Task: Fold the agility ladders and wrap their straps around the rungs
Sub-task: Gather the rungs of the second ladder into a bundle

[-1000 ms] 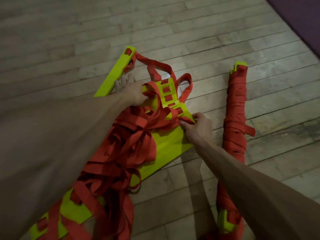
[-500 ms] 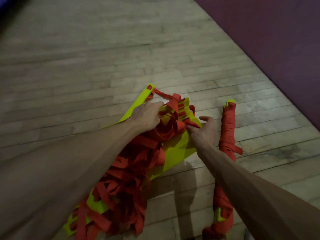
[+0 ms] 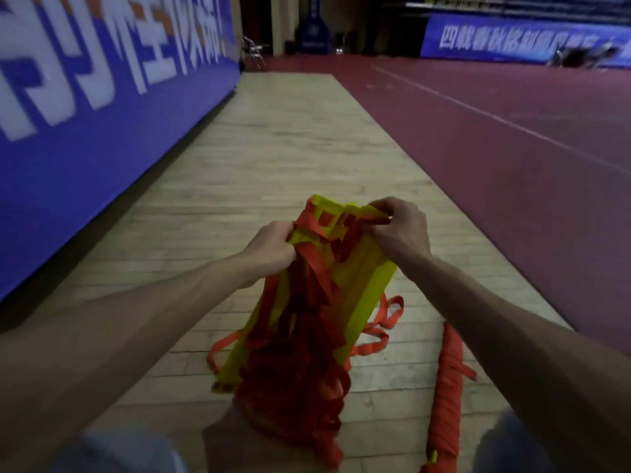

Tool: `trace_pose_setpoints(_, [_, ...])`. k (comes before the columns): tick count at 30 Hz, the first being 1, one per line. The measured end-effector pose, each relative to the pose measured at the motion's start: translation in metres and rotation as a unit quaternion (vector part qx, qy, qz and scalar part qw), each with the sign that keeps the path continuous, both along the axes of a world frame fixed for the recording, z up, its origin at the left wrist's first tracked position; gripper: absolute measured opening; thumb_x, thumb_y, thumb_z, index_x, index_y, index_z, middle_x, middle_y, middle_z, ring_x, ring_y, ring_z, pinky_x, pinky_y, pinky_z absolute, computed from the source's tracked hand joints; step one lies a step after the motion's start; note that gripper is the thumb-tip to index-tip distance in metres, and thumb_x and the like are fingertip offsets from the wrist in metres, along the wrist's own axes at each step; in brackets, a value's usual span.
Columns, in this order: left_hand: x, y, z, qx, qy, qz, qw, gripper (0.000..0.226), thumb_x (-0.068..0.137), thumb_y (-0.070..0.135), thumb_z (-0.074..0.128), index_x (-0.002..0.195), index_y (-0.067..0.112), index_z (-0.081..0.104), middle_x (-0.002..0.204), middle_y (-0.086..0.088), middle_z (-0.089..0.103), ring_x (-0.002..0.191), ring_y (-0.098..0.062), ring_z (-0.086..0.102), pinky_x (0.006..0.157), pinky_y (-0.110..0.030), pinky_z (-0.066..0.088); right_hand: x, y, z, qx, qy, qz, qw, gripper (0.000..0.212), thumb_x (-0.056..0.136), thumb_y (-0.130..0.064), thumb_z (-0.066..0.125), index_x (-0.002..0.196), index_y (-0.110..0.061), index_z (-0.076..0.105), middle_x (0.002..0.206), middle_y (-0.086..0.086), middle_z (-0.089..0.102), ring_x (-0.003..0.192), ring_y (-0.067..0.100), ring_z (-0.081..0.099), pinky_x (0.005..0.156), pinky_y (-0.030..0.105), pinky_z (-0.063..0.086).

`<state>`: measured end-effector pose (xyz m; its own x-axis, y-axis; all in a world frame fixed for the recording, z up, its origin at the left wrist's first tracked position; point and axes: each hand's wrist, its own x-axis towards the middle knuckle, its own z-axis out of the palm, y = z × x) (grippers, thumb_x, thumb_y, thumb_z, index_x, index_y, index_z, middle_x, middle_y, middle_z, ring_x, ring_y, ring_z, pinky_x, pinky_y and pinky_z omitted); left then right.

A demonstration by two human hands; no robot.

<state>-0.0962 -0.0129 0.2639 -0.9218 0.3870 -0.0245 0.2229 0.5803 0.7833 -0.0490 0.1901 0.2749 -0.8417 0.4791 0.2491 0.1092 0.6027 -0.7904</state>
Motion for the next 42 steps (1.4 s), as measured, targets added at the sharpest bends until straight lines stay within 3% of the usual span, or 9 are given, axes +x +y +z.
trace_pose_setpoints(5, [0.037,-0.042,0.028,0.033,-0.081,-0.028,0.996,0.041,0.075,-0.019,0.05,0.092,0.013,0.068,0.09,-0.005,0.069,0.094,-0.021,0.063,0.074,-0.03,0.048,0.027,-0.031,0.053,0.118,-0.008,0.142,0.983,0.04,0.075,-0.004,0.079,0.112,-0.017,0.072,0.097,-0.001,0.068,0.094,0.015,0.064,0.079,0.026,0.05])
trace_pose_setpoints(12, [0.064,-0.059,0.009,0.02,-0.122,-0.071,0.99,0.069,0.077,-0.003,0.057,0.138,0.028,0.045,0.102,-0.003,0.067,0.094,-0.015,0.063,0.083,-0.035,0.054,0.052,-0.049,0.016,0.265,-0.032,0.153,0.951,0.059,0.082,-0.01,0.069,0.136,-0.028,0.053,0.128,0.002,0.064,0.116,0.026,0.059,0.084,0.037,0.051])
trace_pose_setpoints(18, [0.06,-0.047,0.038,-0.075,-0.15,-0.143,0.975,0.092,0.085,0.003,0.066,0.15,0.038,0.01,0.132,-0.002,0.045,0.114,-0.017,0.053,0.094,-0.034,0.05,0.045,-0.044,0.024,0.333,-0.081,0.185,0.921,0.063,0.084,-0.02,0.065,0.141,-0.022,0.038,0.134,0.007,0.058,0.115,0.033,0.057,0.08,0.041,0.049])
trace_pose_setpoints(20, [0.058,-0.047,0.038,-0.074,-0.148,-0.145,0.976,0.091,0.085,0.014,0.073,0.15,0.036,0.013,0.133,0.0,0.047,0.115,-0.014,0.053,0.097,-0.033,0.048,0.043,-0.045,0.025,0.346,-0.094,0.197,0.913,0.061,0.085,-0.021,0.063,0.14,-0.019,0.035,0.134,0.009,0.054,0.111,0.036,0.058,0.078,0.043,0.05])
trace_pose_setpoints(24, [0.051,-0.037,0.028,-0.03,-0.071,-0.073,0.994,0.077,0.063,0.055,0.081,0.131,0.031,0.051,0.116,0.006,0.065,0.108,-0.011,0.063,0.098,-0.04,0.051,0.044,-0.05,0.026,0.334,-0.088,0.229,0.91,0.059,0.084,-0.026,0.063,0.135,-0.019,0.035,0.132,0.01,0.043,0.103,0.041,0.058,0.079,0.049,0.05])
trace_pose_setpoints(29, [0.047,-0.015,0.018,0.01,-0.013,-0.052,0.999,0.037,0.075,0.022,0.082,0.1,0.028,0.057,0.092,0.004,0.066,0.09,-0.013,0.065,0.091,-0.046,0.054,0.052,-0.05,0.029,0.332,-0.092,0.272,0.899,0.063,0.083,-0.03,0.063,0.137,-0.019,0.033,0.135,0.008,0.036,0.099,0.039,0.06,0.076,0.043,0.048])
trace_pose_setpoints(33, [0.055,-0.008,0.018,0.004,0.035,-0.052,0.998,0.055,0.075,0.029,0.08,0.122,0.024,0.053,0.101,0.003,0.066,0.094,-0.013,0.065,0.087,-0.038,0.055,0.057,-0.035,0.03,0.283,-0.084,0.25,0.922,0.051,0.09,-0.035,0.053,0.137,-0.023,0.039,0.142,0.004,0.032,0.104,0.03,0.058,0.085,0.044,0.05])
trace_pose_setpoints(37, [0.059,-0.007,0.016,0.003,0.014,-0.105,0.994,0.063,0.087,0.014,0.066,0.139,0.026,0.034,0.108,0.006,0.057,0.096,-0.011,0.061,0.082,-0.028,0.053,0.064,-0.025,0.025,0.271,-0.044,0.211,0.938,0.04,0.097,-0.05,0.046,0.127,-0.023,0.047,0.138,0.0,0.044,0.104,0.023,0.058,0.084,0.045,0.05])
trace_pose_setpoints(42, [0.055,-0.009,0.015,0.034,-0.014,-0.123,0.992,0.043,0.084,0.019,0.058,0.126,0.022,0.047,0.113,0.002,0.054,0.095,-0.011,0.054,0.073,-0.024,0.042,0.066,-0.018,0.022,0.276,-0.005,0.204,0.939,0.042,0.094,-0.042,0.061,0.126,-0.02,0.046,0.127,-0.001,0.057,0.09,0.008,0.048,0.074,0.035,0.046])
